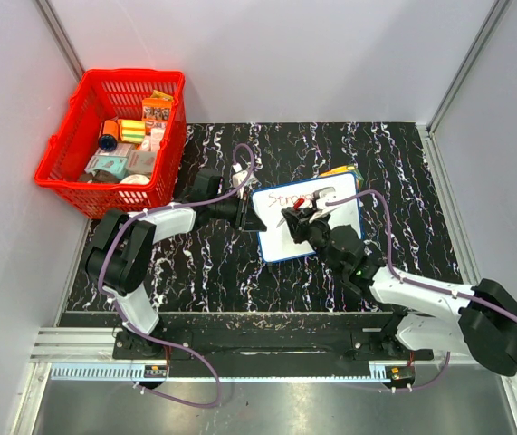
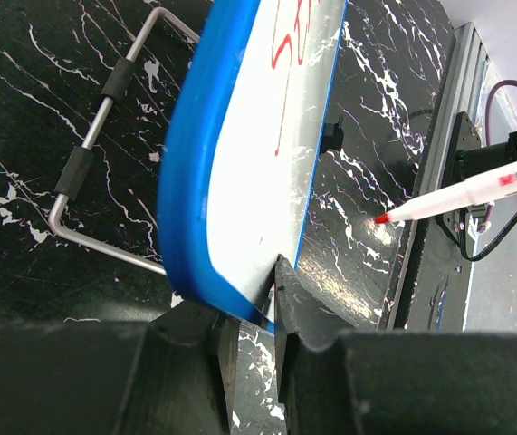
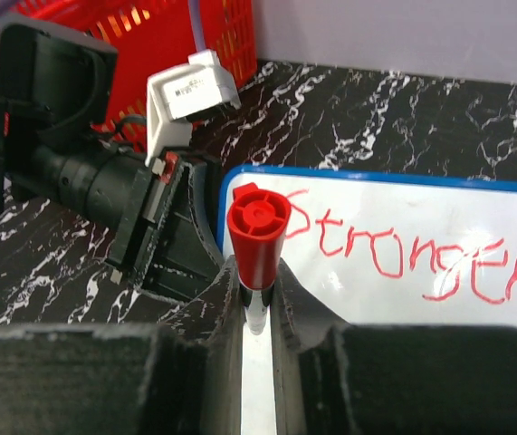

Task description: Write a sentence on the whiteboard

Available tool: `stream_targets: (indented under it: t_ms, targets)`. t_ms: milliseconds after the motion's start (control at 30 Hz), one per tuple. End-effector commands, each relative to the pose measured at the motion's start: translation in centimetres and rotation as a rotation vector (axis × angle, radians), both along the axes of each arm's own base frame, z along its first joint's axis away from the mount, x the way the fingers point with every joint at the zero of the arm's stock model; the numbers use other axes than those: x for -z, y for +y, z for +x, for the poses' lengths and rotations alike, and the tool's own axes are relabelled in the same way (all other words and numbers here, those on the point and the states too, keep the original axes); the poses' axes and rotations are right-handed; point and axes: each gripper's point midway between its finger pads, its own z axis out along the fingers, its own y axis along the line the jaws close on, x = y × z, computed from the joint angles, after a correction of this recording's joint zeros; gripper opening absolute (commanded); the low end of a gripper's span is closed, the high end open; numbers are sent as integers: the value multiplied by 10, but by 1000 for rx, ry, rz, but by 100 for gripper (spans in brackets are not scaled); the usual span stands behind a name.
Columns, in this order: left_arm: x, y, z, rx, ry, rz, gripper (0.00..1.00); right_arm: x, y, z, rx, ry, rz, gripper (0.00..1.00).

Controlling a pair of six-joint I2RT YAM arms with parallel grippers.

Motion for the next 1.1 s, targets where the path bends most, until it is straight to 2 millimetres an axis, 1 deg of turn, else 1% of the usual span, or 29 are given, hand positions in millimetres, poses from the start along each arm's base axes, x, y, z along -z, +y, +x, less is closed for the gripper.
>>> stream_targets:
  t_ms: [0,33,133,267,333,367,433,500,800,867,900,1067]
  targets:
    - [34,13,7,-40,-63,148,0,-41,-1,-3,-4,-138,80,0]
    - [34,13,7,-41,-65,149,0,-39,-3,-2,7,-143,74,0]
    - [34,14,7,-41,-65,149,0,-43,-4,0,20,-162,83,0]
    - [34,13,8,-41,-66,148,0,-39,-1,6,32,-149,87,0]
    - [35,14,7,-40,-65,150,0,-42,1,8,40,-149,94,0]
    - [34,14,7,-41,-65,149,0,-39,2,9,40,-138,89,0]
    - [34,13,8,-41,-66,148,0,-39,4,11,40,-135,87,0]
    - [34,13,8,-41,-66,148,0,-34,5,13,45,-121,78,0]
    - [34,13,7,-37,-66,148,0,-24,11,17,44,-88,72,0]
    - [34,13,7,-39,-66,149,0,-18,12,18,47,-77,61,0]
    - [34,14,7,-40,-66,149,0,-19,13,19,47,-77,63,0]
    - [33,13,7,-39,-67,147,0,-9,14,23,63,-51,45,0]
